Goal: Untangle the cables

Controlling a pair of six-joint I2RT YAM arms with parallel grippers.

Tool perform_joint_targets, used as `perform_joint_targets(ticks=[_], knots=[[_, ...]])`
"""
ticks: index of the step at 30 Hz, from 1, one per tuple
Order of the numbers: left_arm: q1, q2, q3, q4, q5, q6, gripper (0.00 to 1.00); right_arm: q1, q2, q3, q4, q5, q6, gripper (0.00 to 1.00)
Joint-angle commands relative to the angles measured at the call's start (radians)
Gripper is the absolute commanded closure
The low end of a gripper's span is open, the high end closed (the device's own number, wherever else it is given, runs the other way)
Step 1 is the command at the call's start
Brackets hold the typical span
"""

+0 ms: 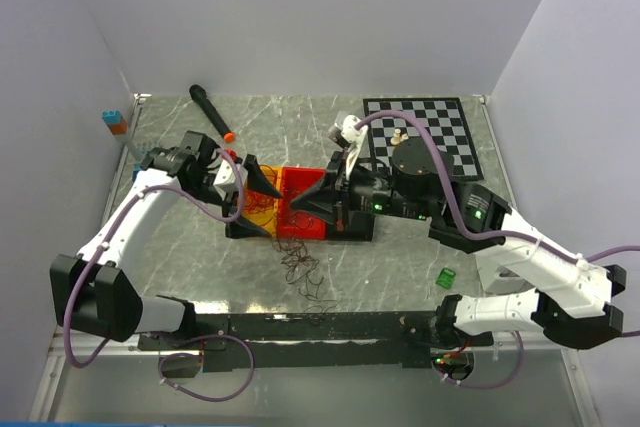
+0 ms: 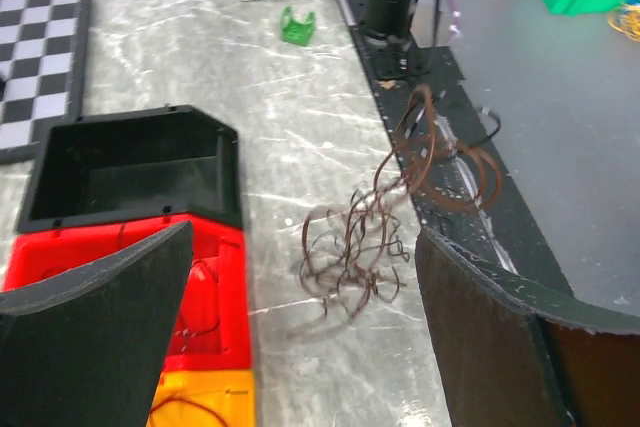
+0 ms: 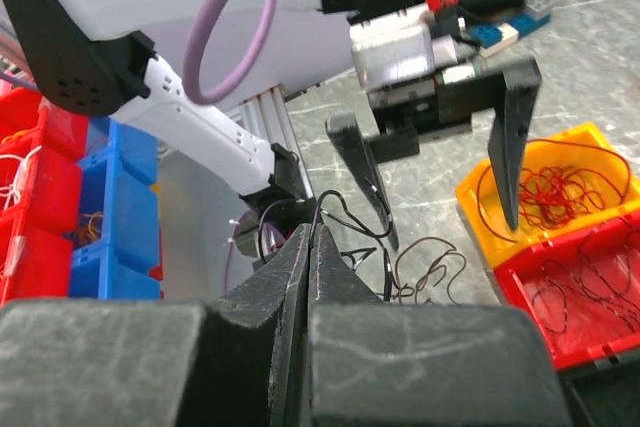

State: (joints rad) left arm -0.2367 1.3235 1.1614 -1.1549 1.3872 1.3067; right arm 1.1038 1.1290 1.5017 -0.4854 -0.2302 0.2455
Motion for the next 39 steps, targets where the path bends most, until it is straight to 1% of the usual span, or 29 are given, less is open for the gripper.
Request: perform_joint_targets(ticks=[1,3,5,7,8,9,11,13,17,21,23,25,28,29,35,38,39], knots=[[-0.029,0.032,0.038,-0.127,0.082,0.195,0.03,0.005,0.028,0.069,0.067,-0.047,0.006,1.0],[-0.03,0.058,0.055,-0.205,0.087,0.27,0.01,0.004,0.038,0.08,0.068,-0.05,0.005,1.0],[-0.035,0.074,0.063,-0.215,0.076,0.275,0.1,0.005,0.041,0.086,0.073,-0.054,0.005,1.0],[-0.038,0.077,0.06,-0.213,0.053,0.287,0.23,0.004,0.045,0.095,0.07,-0.052,0.0,1.0],[-0.036,0.075,0.057,-0.215,0.044,0.29,0.38,0.005,0.045,0.097,0.067,-0.049,-0.002,1.0],[-0.036,0.074,0.057,-0.213,0.035,0.293,0.51,0.005,0.041,0.098,0.064,-0.046,-0.005,1.0],[-0.036,0.069,0.055,-0.215,0.013,0.29,0.73,0.004,0.032,0.098,0.05,-0.031,-0.015,1.0],[-0.036,0.057,0.043,-0.209,-0.011,0.293,0.99,0.002,0.015,0.101,0.035,-0.009,-0.031,1.0],[-0.036,0.008,-0.009,-0.074,-0.074,0.157,0.99,-0.01,-0.017,0.135,-0.011,0.047,-0.067,1.0],[-0.041,-0.081,-0.109,0.136,-0.206,0.019,0.99,-0.015,-0.052,0.207,-0.077,0.13,-0.123,1.0],[-0.044,-0.075,-0.123,0.13,-0.288,0.037,0.99,-0.015,-0.063,0.258,-0.114,0.173,-0.153,1.0],[-0.044,-0.082,-0.15,0.17,-0.344,0.0,0.99,-0.018,-0.067,0.304,-0.146,0.204,-0.179,1.0],[-0.049,-0.095,-0.201,0.215,-0.424,-0.003,0.99,-0.018,-0.07,0.374,-0.197,0.229,-0.207,1.0],[-0.052,-0.093,-0.209,0.218,-0.447,-0.003,0.99,-0.018,-0.074,0.387,-0.2,0.262,-0.213,1.0],[-0.076,-0.116,-0.287,0.279,-0.582,-0.014,0.99,-0.018,-0.092,0.414,-0.217,0.31,-0.236,1.0],[-0.078,-0.125,-0.319,0.307,-0.622,-0.026,0.99,-0.018,-0.09,0.419,-0.216,0.33,-0.236,1.0],[-0.079,-0.129,-0.328,0.313,-0.637,-0.023,0.99,-0.018,-0.089,0.42,-0.217,0.336,-0.262,1.0]])
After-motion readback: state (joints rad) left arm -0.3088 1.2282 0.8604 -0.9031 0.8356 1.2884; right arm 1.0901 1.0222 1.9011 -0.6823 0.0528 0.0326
